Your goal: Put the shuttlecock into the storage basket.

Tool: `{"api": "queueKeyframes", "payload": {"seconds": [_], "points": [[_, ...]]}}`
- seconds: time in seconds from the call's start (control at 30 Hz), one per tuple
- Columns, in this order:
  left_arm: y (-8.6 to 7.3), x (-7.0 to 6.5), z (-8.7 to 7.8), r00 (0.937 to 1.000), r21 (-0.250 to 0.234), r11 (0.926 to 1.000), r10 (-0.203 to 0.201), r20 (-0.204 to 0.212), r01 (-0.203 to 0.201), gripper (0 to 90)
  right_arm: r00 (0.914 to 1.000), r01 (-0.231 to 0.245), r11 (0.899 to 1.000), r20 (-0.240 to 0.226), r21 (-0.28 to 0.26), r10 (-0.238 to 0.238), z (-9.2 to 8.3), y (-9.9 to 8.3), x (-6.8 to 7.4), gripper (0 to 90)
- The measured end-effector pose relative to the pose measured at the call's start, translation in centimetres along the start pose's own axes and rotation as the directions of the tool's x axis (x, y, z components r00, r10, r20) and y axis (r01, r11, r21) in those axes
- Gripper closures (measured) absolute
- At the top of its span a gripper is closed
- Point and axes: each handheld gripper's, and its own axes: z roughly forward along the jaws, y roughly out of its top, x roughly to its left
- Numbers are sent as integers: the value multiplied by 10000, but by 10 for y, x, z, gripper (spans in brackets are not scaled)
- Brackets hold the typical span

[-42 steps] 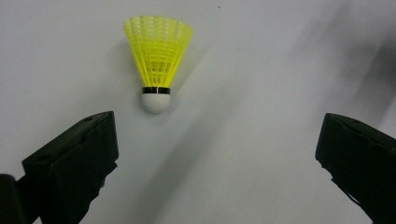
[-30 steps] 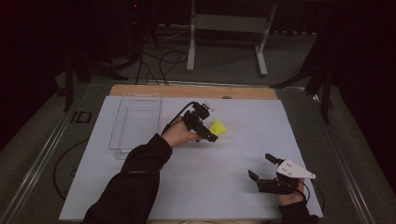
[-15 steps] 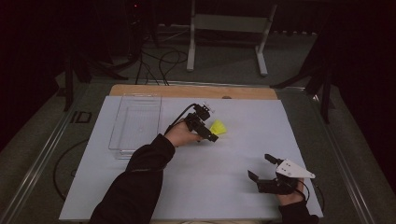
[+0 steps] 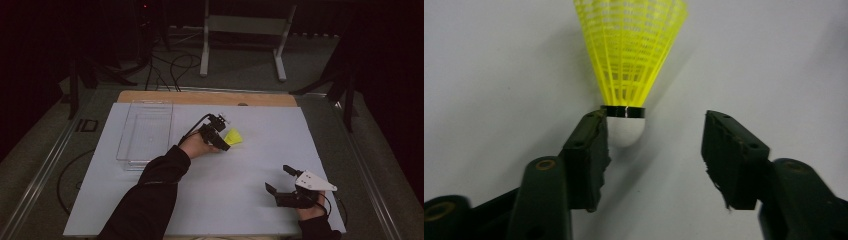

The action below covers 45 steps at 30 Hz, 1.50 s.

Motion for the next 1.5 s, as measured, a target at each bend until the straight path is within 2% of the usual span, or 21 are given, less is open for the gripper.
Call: {"api": "queueKeyframes", "payload": {"seconds": [0.03, 0.27, 0.33, 0.37, 0.7, 1.07, 1.5], "points": [[0, 0, 4, 9999, 95, 10000, 11, -162, -9, 483, 10000, 0, 10000, 1, 22, 0, 0, 0, 0, 82], [2, -1, 10, 9994, 258, 9997, 8, -345, 1, 547, 10000, -39, 10000, -22, 52, 39, 0, 0, 0, 82], [3, -1, 11, 9988, 287, 9996, 25, -499, -11, 551, 10000, -35, 10000, -17, 47, 35, 0, 0, 0, 82], [4, -2, 13, 9969, 388, 9992, 154, -769, -125, 556, 10000, -50, 10000, -20, 45, 50, 0, 0, 0, 83], [7, -1, 24, 9943, 561, 9983, 211, -1040, -154, 604, 10000, -44, 10000, -34, 62, 44, 0, 0, 0, 82], [9, -2, 27, 9945, 760, 9968, 320, -994, -244, 649, 10000, -73, 9999, -33, 78, 73, 0, 0, 0, 83], [13, -9, 13, 9952, 927, 9939, 663, -720, -596, 653, 10000, -55, 10000, 19, 79, 54, 0, 0, 0, 82]]}}
